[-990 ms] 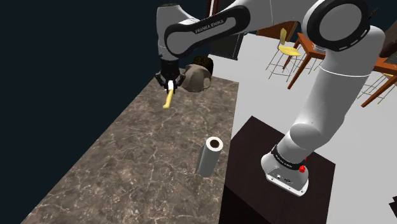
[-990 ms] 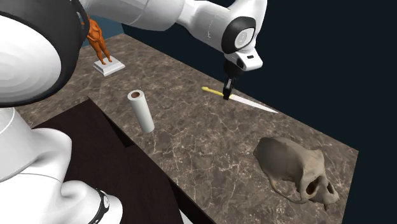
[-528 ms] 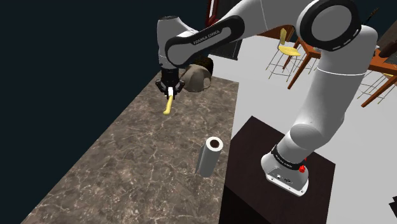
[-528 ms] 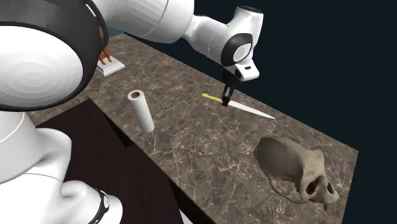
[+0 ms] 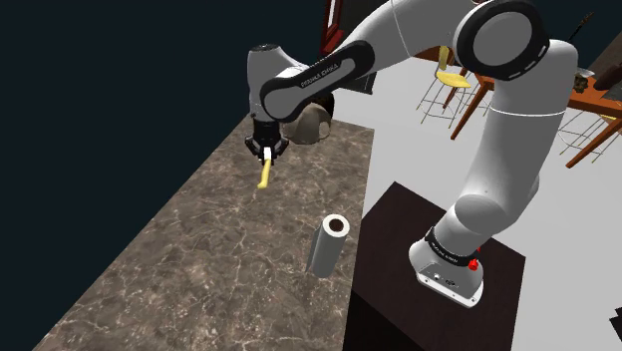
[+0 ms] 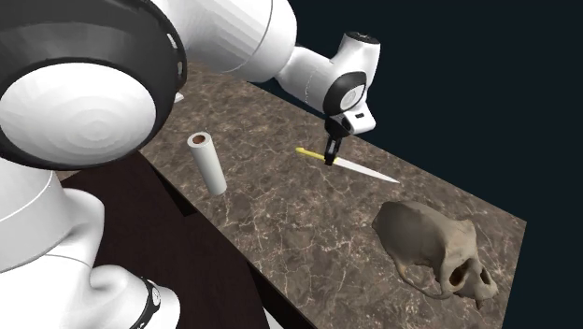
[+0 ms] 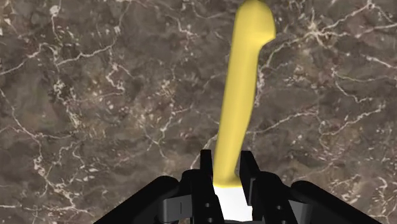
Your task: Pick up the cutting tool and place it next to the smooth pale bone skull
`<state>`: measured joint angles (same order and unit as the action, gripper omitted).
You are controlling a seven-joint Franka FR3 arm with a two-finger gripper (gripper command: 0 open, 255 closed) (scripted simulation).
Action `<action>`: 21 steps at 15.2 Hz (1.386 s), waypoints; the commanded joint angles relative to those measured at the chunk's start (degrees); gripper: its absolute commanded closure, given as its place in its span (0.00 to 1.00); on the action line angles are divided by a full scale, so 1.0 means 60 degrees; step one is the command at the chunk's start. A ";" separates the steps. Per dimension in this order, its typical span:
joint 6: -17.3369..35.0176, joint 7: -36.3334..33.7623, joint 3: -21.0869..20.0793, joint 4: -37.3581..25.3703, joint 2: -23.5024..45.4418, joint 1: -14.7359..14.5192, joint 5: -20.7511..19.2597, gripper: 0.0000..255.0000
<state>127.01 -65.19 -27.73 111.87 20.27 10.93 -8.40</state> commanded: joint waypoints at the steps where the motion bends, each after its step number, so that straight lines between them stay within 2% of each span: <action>1: 0.0224 -0.0057 0.0053 0.0059 0.0180 -0.0039 -0.0107 1.00; 14: 0.1467 -0.0433 0.0450 0.0265 0.1309 -0.0340 -0.0763 1.00; 21: 0.1467 -0.0433 0.0450 0.0265 0.1308 -0.0340 -0.0763 1.00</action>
<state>135.81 -67.78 -25.03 113.46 28.12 8.89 -12.97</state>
